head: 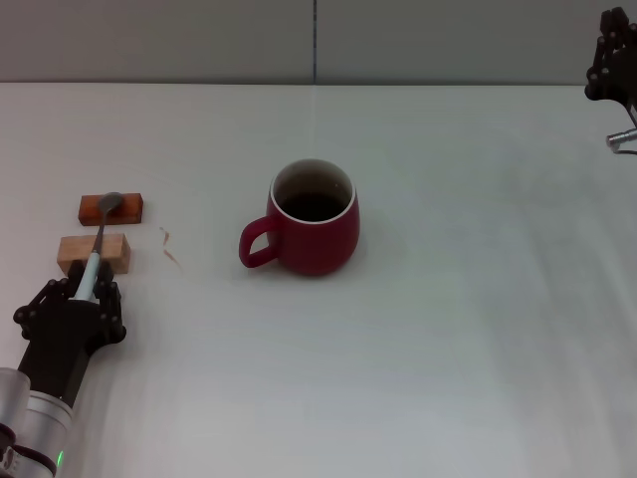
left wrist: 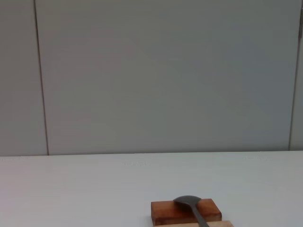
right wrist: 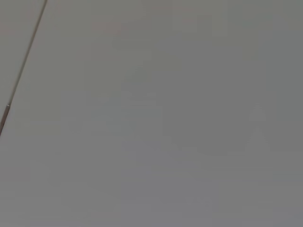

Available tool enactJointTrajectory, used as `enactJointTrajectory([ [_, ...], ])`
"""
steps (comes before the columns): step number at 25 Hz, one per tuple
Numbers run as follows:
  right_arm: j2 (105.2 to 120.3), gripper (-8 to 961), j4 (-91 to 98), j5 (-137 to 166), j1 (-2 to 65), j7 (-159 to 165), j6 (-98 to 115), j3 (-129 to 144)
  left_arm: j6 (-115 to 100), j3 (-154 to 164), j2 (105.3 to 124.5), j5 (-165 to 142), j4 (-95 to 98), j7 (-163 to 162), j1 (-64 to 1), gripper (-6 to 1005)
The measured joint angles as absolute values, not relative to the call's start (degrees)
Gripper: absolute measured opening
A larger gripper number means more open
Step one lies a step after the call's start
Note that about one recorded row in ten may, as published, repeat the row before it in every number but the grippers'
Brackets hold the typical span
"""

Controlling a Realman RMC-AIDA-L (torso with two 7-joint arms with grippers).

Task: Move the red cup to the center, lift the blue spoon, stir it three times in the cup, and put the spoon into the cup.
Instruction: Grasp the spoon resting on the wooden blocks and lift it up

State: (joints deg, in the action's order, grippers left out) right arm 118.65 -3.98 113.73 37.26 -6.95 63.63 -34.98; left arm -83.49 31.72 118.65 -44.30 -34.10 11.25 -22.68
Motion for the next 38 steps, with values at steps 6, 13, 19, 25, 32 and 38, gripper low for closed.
enactJointTrajectory([
  [6, 118.65, 29, -3.95, 113.73, 37.26, -6.94, 63.64, -34.98, -83.57, 31.66, 118.65, -44.29, -34.10, 11.25, -22.68, 219],
  [13, 118.65, 29, -3.95, 113.72, 37.26, -6.95, 63.64, -34.98, -83.71, 31.64, 118.74, -44.29, -34.10, 11.81, -22.68, 186],
  [19, 118.65, 30, -3.95, 113.72, 37.18, -6.95, 63.72, -34.98, -83.75, 31.64, 118.74, -44.29, -34.10, 11.85, -22.68, 168],
  [25, 118.65, 28, -3.99, 113.72, 37.18, -6.95, 63.72, -34.95, -83.79, 31.64, 118.74, -44.29, -34.10, 11.86, -22.68, 166],
  [32, 118.72, 30, -4.12, 113.72, 37.18, -6.95, 63.62, -34.89, -83.95, 30.91, 118.74, -46.68, -33.25, 11.47, -22.00, 166],
  [38, 118.74, 29, -4.13, 113.72, 37.17, -6.95, 63.51, -34.89, -83.95, 27.51, 118.53, -51.45, -32.62, 11.18, -20.42, 166],
])
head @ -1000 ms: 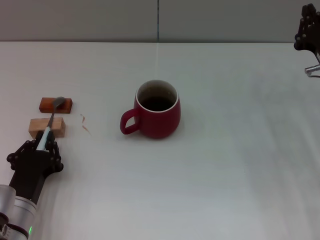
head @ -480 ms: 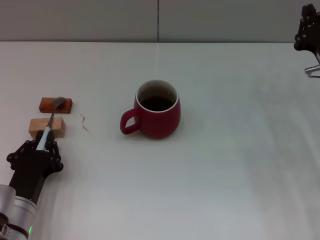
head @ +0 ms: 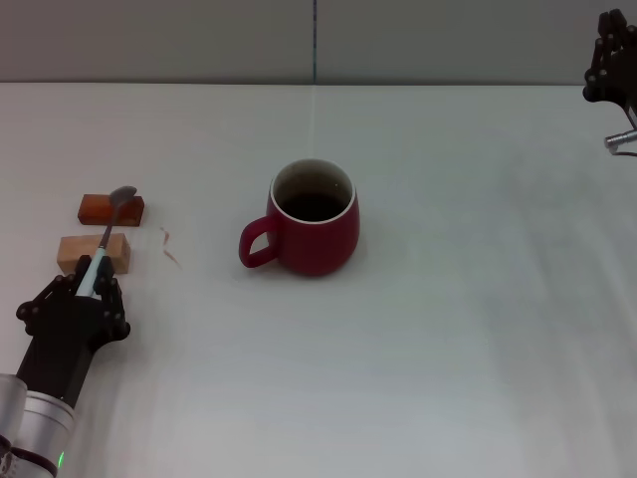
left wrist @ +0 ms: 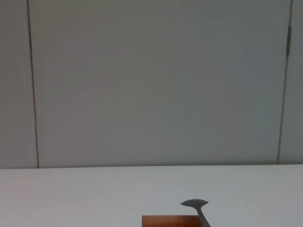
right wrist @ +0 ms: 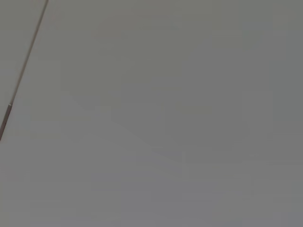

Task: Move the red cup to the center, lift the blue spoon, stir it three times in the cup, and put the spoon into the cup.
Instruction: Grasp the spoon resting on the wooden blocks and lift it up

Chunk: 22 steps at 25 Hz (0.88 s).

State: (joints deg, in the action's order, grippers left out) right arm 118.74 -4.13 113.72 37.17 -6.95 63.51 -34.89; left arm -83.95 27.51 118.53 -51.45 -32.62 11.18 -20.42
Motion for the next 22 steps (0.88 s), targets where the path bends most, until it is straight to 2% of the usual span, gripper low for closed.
enactJointTrajectory([
  [15, 118.74, 30, -4.09, 113.73, 37.14, -6.94, 63.55, -34.89, -87.87, 27.50, 117.73, -61.96, -26.05, -9.94, -19.45, 167],
  [22, 118.74, 31, -3.97, 113.73, 37.02, -6.94, 63.65, -34.89, -89.98, 27.71, 117.54, -69.84, -16.80, -26.42, -18.84, 167],
])
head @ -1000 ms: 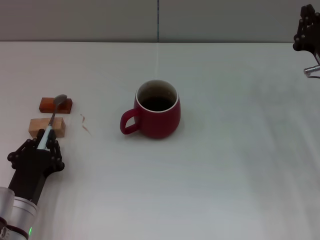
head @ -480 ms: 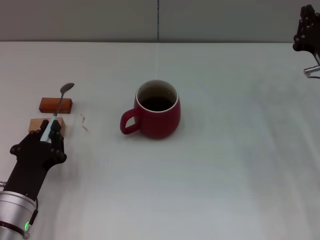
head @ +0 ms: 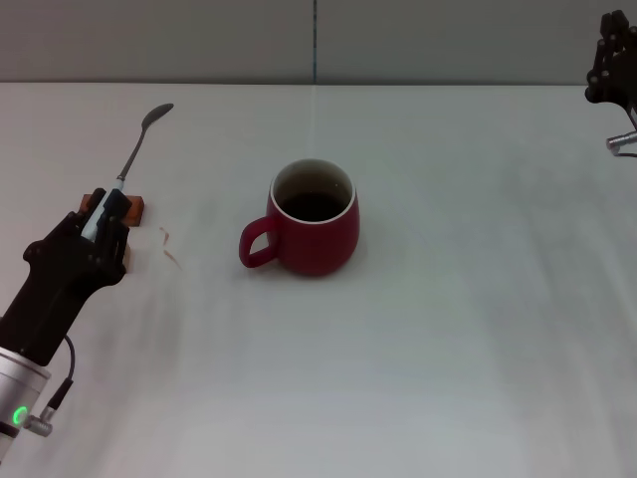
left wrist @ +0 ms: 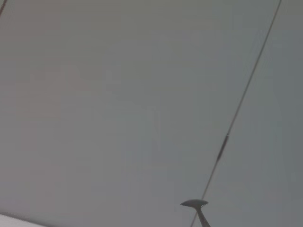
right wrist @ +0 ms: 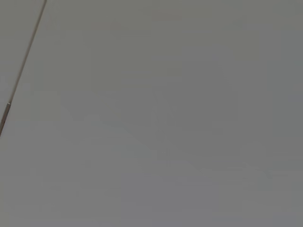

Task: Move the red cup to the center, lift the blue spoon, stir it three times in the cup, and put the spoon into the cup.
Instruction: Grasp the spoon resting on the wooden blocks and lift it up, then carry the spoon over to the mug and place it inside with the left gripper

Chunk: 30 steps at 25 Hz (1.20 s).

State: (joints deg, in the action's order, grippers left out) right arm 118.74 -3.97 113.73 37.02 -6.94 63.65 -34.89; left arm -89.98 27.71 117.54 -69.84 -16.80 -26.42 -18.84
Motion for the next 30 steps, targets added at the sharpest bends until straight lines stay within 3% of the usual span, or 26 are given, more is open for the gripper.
enactJointTrajectory([
  [30, 118.74, 29, -3.69, 113.39, 35.79, -6.55, 64.04, -35.33, -95.98, 30.89, 117.27, -81.85, 53.64, -83.24, -18.95, 167],
])
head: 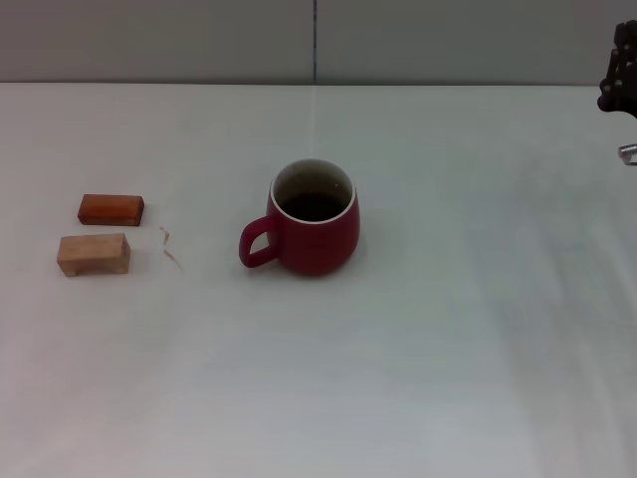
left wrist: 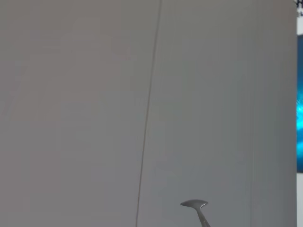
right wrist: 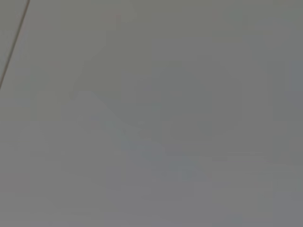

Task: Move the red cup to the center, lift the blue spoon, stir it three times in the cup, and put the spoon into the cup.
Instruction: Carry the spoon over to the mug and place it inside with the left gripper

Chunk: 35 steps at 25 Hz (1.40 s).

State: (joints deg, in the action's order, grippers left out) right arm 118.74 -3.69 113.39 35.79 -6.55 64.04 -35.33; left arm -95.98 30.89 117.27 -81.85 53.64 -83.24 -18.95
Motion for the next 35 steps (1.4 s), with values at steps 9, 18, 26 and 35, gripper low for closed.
enactJointTrajectory([
  [9, 118.74, 30, -3.69, 113.27, 35.60, -6.45, 64.08, -35.43, -95.84, 31.80, 116.02, -84.63, 73.04, -90.25, -19.31, 168],
  [18, 118.82, 30, -3.89, 113.28, 35.34, -6.41, 64.08, -35.42, -96.99, 33.98, 115.68, -92.79, 90.67, -96.22, -21.33, 168],
  [26, 118.91, 29, -4.05, 113.28, 35.10, -6.42, 64.07, -35.51, -101.17, 35.67, 115.90, -102.36, 104.59, -100.01, -25.17, 168],
  [35, 119.02, 29, -4.03, 113.27, 34.75, -6.42, 64.06, -35.60, -102.56, 43.84, 116.76, -113.09, 110.57, -101.19, -28.34, 168],
])
